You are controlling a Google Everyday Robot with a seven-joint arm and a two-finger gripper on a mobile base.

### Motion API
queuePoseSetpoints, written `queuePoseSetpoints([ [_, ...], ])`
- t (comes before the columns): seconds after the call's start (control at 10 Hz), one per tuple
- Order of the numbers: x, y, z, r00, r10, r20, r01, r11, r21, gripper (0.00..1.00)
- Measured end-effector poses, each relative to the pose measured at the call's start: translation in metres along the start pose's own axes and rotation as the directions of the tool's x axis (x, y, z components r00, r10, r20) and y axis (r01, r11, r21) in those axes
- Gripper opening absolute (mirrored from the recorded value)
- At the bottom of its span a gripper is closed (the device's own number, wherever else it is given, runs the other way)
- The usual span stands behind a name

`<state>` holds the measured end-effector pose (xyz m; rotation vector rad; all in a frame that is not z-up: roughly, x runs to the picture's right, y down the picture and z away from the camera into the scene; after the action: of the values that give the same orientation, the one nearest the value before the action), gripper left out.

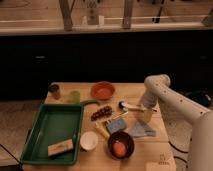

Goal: Place brush in tray

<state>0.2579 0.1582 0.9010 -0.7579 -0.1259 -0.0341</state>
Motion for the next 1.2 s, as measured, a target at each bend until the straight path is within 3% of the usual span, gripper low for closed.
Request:
queuePoseSetpoints([
  [0.2, 0.0, 0.0, 0.0, 1.0, 0.002, 0.0, -0.002, 1.0, -0.002, 0.76],
  [0.4, 0.0, -0.001, -0.001, 1.0, 0.0, 0.001, 0.0, 1.0, -0.002, 0.65],
  [0.6, 0.0, -0.001, -0.001, 1.0, 0.0, 0.0, 0.0, 1.0, -0.002, 0.61],
  [0.9, 0.001, 0.001, -0.001, 1.0, 0.004, 0.001, -0.004, 1.0, 0.008, 0.36],
  [1.2, 0.003, 0.006, -0.01, 1.0, 0.001, -0.005, -0.001, 1.0, 0.016, 0.05],
])
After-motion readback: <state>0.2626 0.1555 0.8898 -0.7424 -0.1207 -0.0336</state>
